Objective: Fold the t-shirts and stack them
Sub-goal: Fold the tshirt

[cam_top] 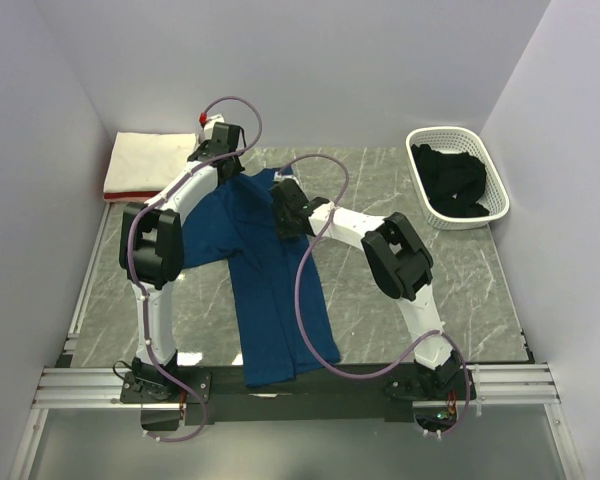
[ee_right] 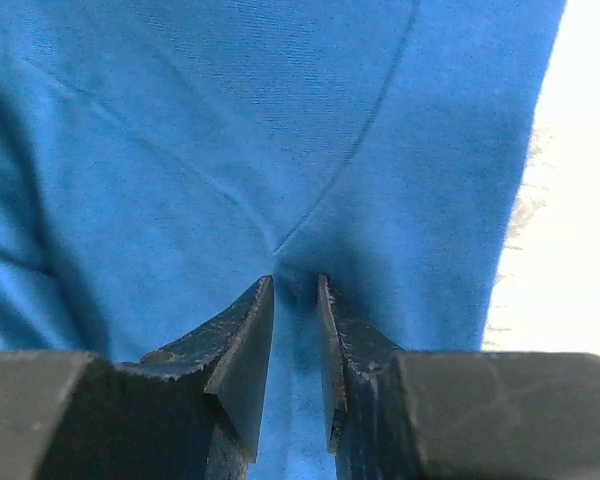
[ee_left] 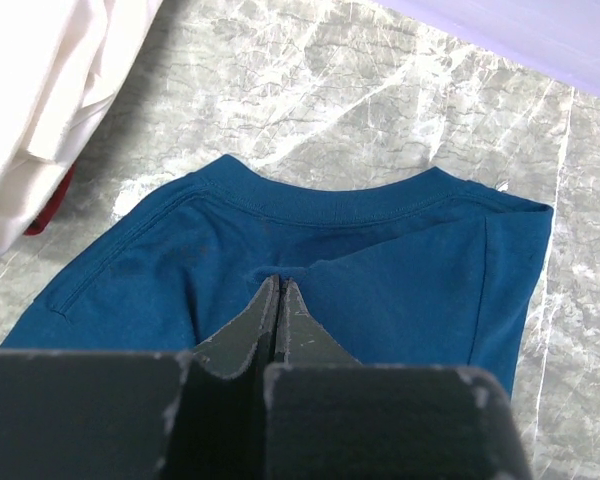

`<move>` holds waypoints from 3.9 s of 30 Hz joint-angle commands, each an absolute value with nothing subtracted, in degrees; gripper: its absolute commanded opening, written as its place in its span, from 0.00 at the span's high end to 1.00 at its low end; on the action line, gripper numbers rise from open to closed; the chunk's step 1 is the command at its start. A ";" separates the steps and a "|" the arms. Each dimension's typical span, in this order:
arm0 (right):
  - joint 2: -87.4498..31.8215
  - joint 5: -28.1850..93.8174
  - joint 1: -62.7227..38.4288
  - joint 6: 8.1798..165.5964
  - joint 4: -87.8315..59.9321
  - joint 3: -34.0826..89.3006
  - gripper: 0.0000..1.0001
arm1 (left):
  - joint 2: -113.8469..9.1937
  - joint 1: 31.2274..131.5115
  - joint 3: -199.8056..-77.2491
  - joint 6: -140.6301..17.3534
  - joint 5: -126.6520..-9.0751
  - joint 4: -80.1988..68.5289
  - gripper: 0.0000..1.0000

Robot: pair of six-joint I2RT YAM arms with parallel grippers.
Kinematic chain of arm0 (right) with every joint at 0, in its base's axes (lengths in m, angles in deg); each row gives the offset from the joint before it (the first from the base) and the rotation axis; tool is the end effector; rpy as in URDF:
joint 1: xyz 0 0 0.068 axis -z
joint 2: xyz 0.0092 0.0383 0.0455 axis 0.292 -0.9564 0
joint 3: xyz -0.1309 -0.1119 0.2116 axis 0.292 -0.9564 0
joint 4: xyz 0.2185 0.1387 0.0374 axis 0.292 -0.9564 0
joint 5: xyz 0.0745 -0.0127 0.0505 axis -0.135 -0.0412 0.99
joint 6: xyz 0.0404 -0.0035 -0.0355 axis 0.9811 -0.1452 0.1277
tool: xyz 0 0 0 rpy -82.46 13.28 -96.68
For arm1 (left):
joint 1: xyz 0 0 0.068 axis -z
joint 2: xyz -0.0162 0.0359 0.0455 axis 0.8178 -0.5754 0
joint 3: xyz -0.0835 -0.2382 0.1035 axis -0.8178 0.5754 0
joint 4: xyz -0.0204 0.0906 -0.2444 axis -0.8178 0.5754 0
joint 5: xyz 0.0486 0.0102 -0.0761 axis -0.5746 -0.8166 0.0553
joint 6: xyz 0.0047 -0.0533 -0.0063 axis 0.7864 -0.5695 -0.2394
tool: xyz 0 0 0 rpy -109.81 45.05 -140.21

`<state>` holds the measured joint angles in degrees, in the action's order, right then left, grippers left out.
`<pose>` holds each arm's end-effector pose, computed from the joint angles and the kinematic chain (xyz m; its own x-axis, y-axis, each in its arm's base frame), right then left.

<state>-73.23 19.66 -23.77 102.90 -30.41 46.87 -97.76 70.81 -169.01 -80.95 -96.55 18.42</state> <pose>0.3730 0.3170 0.1663 -0.7576 -0.1432 -0.6368 -0.3339 0.9233 0.1897 0.4733 -0.1222 0.2512 -0.5349 -0.3475 -0.7701 -0.3182 0.9272 -0.1974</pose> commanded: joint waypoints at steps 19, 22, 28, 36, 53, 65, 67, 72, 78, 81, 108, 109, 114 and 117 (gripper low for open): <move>-72.60 17.09 -24.33 101.34 -30.32 49.71 1.00 | -96.45 70.87 -171.12 -79.86 -96.87 18.07 1.00; -71.80 17.18 -24.33 101.08 -30.49 49.27 0.92 | -96.63 70.87 -171.39 -79.77 -96.87 18.24 1.00; -74.78 17.18 -24.33 101.08 -32.07 51.29 0.76 | -96.80 70.87 -171.12 -79.77 -96.78 17.98 1.00; -77.07 16.91 -24.33 101.17 -32.69 52.61 0.77 | -96.89 70.87 -171.21 -79.68 -96.52 17.98 1.00; -71.99 15.60 -24.33 101.52 -31.46 49.36 1.00 | -96.63 70.87 -171.47 -79.50 -96.60 17.89 1.00; -65.12 17.35 -24.33 101.87 -28.47 44.61 1.00 | -95.92 70.87 -171.83 -78.98 -97.66 18.51 1.00; -64.95 17.88 -24.33 101.87 -28.21 44.52 1.00 | -95.84 70.87 -171.83 -78.97 -98.10 18.68 1.00; -65.12 19.81 -24.42 101.69 -28.03 44.79 1.00 | -95.49 70.69 -171.39 -79.06 -98.89 19.12 1.00; -65.82 21.04 -24.50 101.52 -28.03 45.14 1.00 | -94.61 69.81 -169.98 -79.59 -99.15 19.21 1.00; -66.09 21.39 -24.68 101.43 -28.12 45.58 1.00 | -93.99 69.28 -168.93 -79.76 -99.06 18.86 1.00; -70.48 22.01 -26.09 100.99 -29.88 49.80 1.00 | -92.76 66.82 -165.15 -81.08 -98.54 17.89 1.00; -70.40 22.10 -26.09 101.08 -29.88 49.80 1.00 | -92.85 66.74 -165.32 -81.00 -98.54 17.98 1.00; -69.52 22.80 -26.09 101.17 -29.44 49.62 1.00 | -93.20 66.56 -166.29 -80.64 -98.36 18.50 1.00; -70.04 23.15 -26.00 101.08 -29.70 50.15 1.00 | -93.64 66.56 -165.94 -80.64 -98.27 18.59 1.00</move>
<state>-69.95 22.63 -25.59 101.42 -30.17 47.37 -96.77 66.68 -164.99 -80.80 -97.45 19.47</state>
